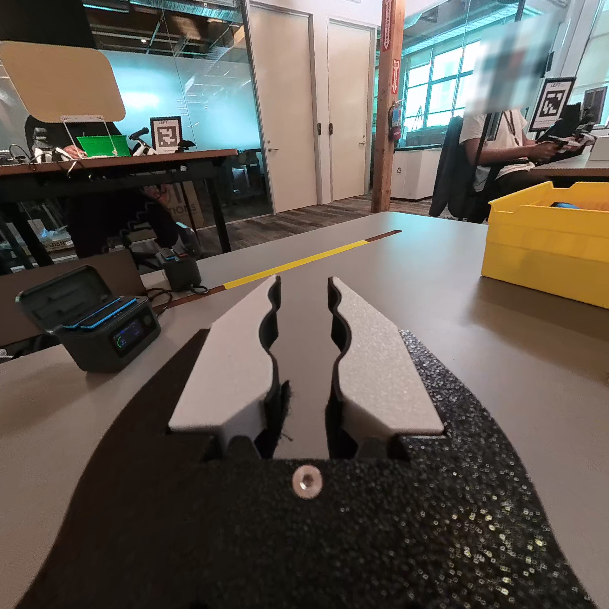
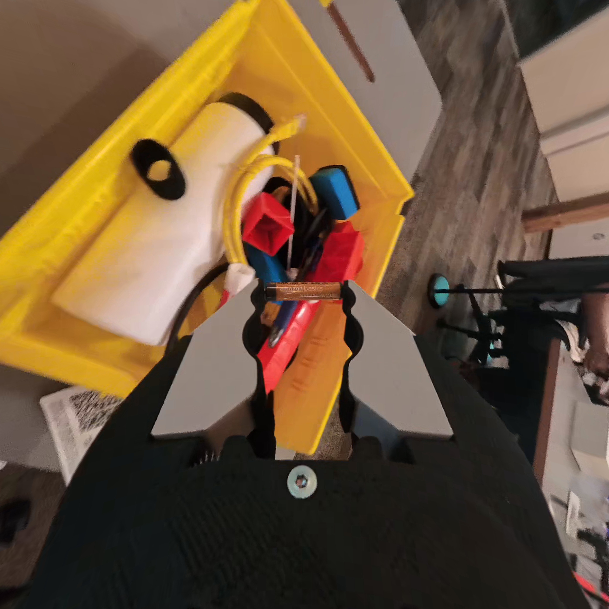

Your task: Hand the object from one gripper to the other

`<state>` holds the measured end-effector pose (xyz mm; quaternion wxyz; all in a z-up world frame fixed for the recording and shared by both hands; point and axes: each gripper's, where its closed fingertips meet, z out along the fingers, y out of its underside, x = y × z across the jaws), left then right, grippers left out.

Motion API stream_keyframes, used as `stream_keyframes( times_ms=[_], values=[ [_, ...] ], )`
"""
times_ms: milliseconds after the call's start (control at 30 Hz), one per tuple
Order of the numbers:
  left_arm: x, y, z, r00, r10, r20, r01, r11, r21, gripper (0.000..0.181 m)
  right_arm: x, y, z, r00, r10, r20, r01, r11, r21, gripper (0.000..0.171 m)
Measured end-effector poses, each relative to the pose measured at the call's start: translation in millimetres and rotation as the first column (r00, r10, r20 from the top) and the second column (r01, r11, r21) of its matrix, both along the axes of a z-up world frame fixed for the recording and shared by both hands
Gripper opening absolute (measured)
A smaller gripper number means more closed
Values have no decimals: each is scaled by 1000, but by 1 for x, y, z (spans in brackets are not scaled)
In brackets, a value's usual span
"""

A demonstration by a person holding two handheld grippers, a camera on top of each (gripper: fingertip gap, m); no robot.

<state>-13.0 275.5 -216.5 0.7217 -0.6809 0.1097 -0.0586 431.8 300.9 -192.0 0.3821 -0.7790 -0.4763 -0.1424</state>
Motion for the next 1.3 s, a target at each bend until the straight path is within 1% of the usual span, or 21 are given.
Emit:
stream_keyframes(
  times_ms=[100,233,267,300,400,467,533,600,633,700,767,867,933,967,1000,1033,1067,1100,1167,1200,1300],
  values=[
    [1,1,-1,1000,-4,-8,4,1000,-4,26,4,19,12,998,-40,-47,45,994,101,47],
    [2,2,-2,1000,-4,-12,4,1000,-9,26,-1,32,21,985,-93,-145,116,980,164,47],
    [2,2,-2,1000,-3,-11,3,1000,-8,26,-4,34,27,980,-99,-173,133,971,199,60],
    [1,2,-2,1000,-3,-11,3,1000,-10,27,-12,34,34,974,-90,-210,137,965,225,68],
    [2,4,-2,1000,-1,-20,1,1000,-10,28,-61,22,60,923,11,-384,109,951,290,85],
    [2,4,-1,999,4,-33,-4,1000,-5,29,-114,7,81,843,152,-516,53,931,361,83],
    [3,3,0,999,9,-49,-9,1000,2,29,-175,-13,91,722,309,-619,-28,907,420,76],
    [3,2,1,998,20,-68,-19,1000,11,29,-231,-25,86,618,413,-669,-91,883,461,70],
    [3,1,1,997,26,-74,-25,1000,16,29,-256,-26,79,587,444,-677,-108,872,478,70],
    [1,0,4,996,41,-83,-38,999,31,29,-293,-18,61,563,476,-675,-100,850,516,66],
    [-2,-1,6,995,56,-84,-52,998,44,29,-318,-2,46,542,490,-682,-64,834,548,60],
    [-4,-3,9,995,69,-76,-64,996,64,29,-329,34,28,562,457,-689,39,818,573,54],
    [-5,-3,10,995,72,-69,-68,995,69,29,-334,44,16,520,433,-736,56,843,535,53],
    [-5,-3,10,995,70,-66,-65,996,68,29,-334,43,7,501,440,-745,53,844,534,54],
    [-5,-3,9,996,70,-62,-66,996,67,29,-336,41,0,494,471,-731,45,826,563,52],
    [-5,-3,10,996,73,-54,-69,995,68,29,-340,37,-3,501,511,-699,20,800,599,45],
    [-5,-2,10,996,70,-53,-67,995,70,29,-345,34,-3,513,533,-673,-18,791,612,43],
    [-7,-2,11,995,78,-59,-73,995,73,29,-349,31,0,506,551,-664,-33,781,623,42],
    [-11,-1,12,993,100,-66,-95,992,82,29,-359,21,1,465,591,-659,-75,768,635,37],
    [-12,-1,13,993,103,-61,-97,992,84,29,-363,19,1,462,597,-656,-88,767,636,37],
    [-15,-2,15,994,106,-37,-102,990,92,29,-371,16,-2,489,620,-614,-125,746,654,31]
  ],
)
